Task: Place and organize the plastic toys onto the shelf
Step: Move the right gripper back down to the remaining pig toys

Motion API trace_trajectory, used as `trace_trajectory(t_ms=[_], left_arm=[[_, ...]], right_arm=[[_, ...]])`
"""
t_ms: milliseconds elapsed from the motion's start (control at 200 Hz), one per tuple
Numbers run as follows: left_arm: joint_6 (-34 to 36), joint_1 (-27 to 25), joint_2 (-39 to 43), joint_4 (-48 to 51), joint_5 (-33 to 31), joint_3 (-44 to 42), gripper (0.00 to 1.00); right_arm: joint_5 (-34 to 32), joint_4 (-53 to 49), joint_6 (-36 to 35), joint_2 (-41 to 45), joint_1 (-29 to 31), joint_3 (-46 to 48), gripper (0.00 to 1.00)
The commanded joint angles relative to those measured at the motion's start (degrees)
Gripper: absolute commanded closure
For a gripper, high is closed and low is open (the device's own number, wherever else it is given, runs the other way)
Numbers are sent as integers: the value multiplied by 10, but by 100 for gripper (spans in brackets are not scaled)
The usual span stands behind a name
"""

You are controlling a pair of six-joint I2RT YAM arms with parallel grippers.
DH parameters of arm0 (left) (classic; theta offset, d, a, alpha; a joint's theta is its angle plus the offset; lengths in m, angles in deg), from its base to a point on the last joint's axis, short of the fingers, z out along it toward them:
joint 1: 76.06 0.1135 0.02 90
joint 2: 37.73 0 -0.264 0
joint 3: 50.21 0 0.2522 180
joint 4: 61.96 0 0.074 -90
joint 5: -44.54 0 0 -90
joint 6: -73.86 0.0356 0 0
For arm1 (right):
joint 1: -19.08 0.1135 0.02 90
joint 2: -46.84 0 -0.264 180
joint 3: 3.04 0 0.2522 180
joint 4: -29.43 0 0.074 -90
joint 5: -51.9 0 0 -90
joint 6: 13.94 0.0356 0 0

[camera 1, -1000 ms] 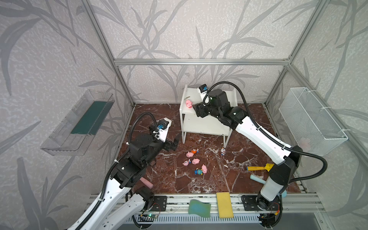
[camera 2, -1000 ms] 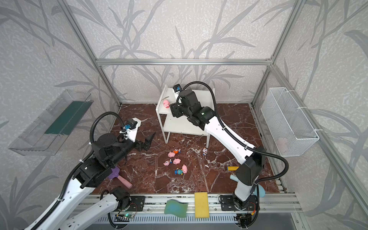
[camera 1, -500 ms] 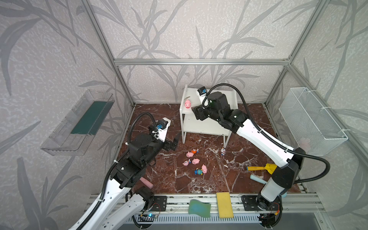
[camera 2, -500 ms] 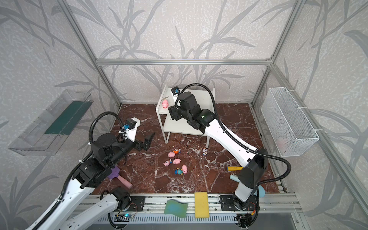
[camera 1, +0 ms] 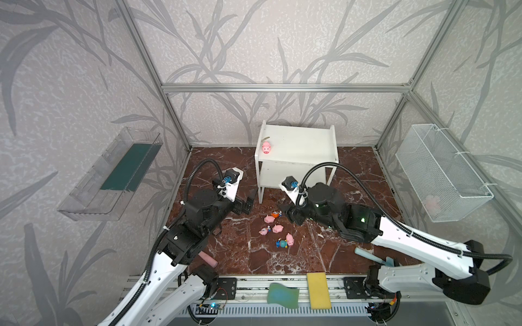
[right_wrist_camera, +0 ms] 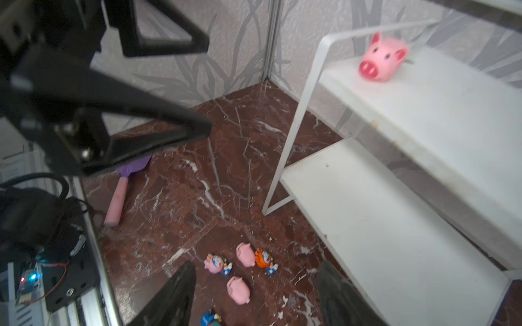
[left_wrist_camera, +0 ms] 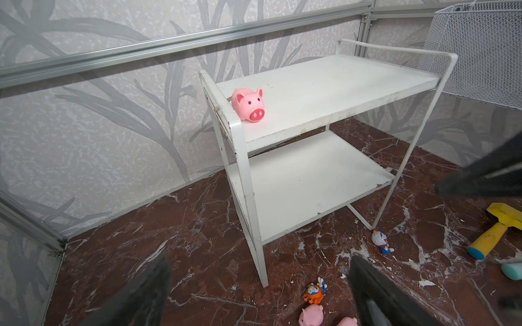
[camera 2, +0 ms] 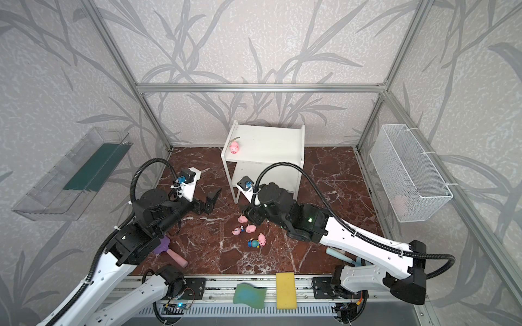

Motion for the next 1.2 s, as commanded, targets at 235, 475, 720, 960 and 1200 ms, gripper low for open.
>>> trace_trajectory(t_ms=[235, 475, 720, 960, 1200], left_arm=[[-38, 0, 32, 55, 20, -41, 1], [-49, -3, 44, 60, 40, -62, 1], [-48, -4, 37, 52, 47, -68, 1], [-46, -4, 40, 48, 48, -73, 1], [-43, -3, 49, 50, 49, -80, 1]], right_arm=[[-55, 98, 188, 22, 56, 237, 43], [-92, 107, 254, -48, 55, 286, 45], [-70, 106, 264, -113, 55, 290, 45], [-60, 130, 276, -169, 51, 284, 46], [-45, 145, 275, -208, 36, 268, 49]])
